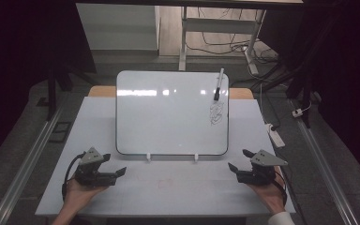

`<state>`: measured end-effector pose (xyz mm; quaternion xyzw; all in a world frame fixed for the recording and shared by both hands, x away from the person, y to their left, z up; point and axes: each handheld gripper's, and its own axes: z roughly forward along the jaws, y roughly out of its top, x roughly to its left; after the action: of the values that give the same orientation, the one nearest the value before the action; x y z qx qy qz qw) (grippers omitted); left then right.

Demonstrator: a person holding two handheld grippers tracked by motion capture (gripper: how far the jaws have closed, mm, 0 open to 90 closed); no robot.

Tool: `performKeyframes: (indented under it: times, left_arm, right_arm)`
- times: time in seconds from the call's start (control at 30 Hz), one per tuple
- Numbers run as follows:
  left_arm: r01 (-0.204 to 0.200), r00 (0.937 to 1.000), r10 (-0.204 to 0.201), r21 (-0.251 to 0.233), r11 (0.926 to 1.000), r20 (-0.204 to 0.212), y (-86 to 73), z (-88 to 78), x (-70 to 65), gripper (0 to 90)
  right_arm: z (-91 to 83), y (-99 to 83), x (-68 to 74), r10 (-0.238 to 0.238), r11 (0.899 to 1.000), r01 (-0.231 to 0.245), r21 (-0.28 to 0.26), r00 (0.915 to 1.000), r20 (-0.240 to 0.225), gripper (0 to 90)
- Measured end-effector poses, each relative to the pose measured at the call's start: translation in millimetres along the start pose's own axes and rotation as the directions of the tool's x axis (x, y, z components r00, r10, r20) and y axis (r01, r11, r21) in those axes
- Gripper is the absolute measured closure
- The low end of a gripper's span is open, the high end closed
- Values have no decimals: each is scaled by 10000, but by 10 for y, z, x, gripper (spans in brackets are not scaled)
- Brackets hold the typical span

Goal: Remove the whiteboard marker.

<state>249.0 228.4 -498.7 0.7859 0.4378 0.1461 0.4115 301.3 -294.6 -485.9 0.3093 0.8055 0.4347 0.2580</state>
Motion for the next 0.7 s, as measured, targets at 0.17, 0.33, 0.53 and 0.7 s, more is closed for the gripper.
performKeyframes:
  times: [0.17,0.33,0.53,0.7]
  left_arm:
    - [-82,10000,82,26,10000,-48,-5,-15,-12,165]
    - [-63,10000,63,15,10000,23,-2,-15,-5,163]
    - [-86,9999,86,14,10000,-60,-3,-8,4,163]
    - [-165,9999,165,138,9998,-41,-1,19,10,163]
  right_arm:
    - [0,-5,20,8,10000,-8,13,10000,-15,236]
    - [-15,6,25,47,10000,-47,-5,10000,24,241]
    - [-19,27,33,211,9998,-212,35,9998,31,259]
    - [-11,96,67,310,9994,-311,172,9995,28,277]
